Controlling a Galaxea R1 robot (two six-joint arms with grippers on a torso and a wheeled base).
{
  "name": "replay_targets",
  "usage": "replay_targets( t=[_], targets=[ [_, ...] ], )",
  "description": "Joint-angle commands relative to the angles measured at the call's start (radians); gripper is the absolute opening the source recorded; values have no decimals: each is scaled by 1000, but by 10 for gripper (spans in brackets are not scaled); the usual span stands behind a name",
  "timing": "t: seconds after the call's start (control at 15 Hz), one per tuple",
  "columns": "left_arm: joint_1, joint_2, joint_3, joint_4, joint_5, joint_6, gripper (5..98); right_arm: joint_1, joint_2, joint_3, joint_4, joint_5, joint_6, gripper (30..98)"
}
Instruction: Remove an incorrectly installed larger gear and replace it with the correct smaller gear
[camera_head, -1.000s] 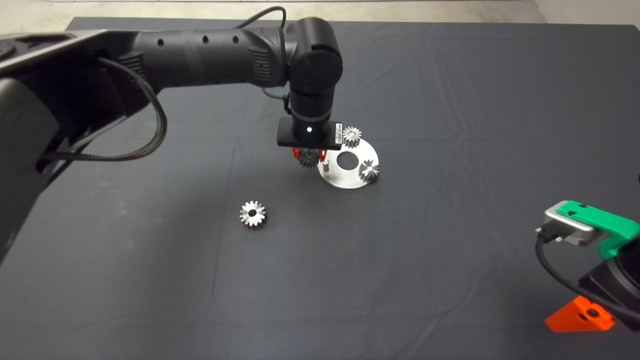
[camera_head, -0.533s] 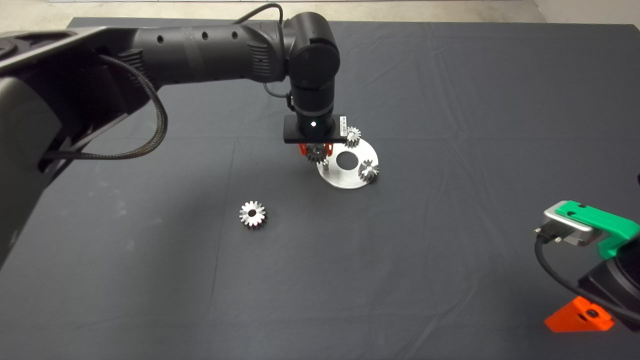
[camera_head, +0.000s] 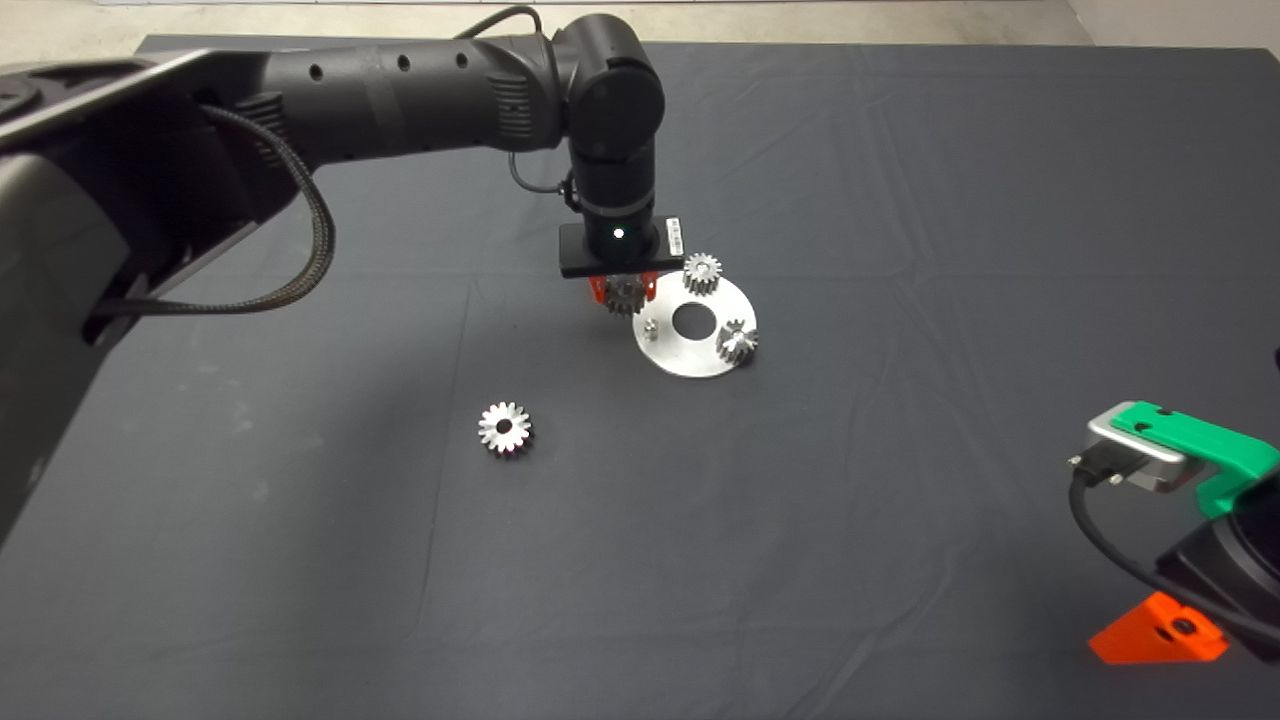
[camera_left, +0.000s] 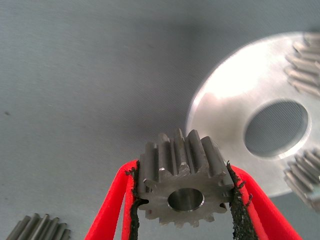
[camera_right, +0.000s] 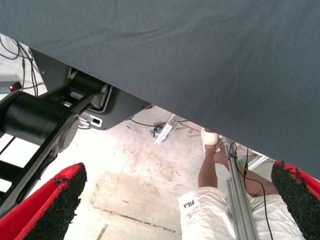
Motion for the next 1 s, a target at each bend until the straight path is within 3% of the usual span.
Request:
replay_targets(
  t=[0.0,0.2,0.73,0.93],
  targets=[
    [-24,5,-21,-42,1,5,356,12,12,5,27,-90,8,977],
    [-24,6,-42,-87,5,8,356,12,17,5,27,-92,8,977],
    [-22,12,-56,-93,-4,25,356,11,58,5,27,-92,8,977],
    [-22,14,-56,-138,-50,94,356,11,57,5,27,-92,9,977]
  ],
)
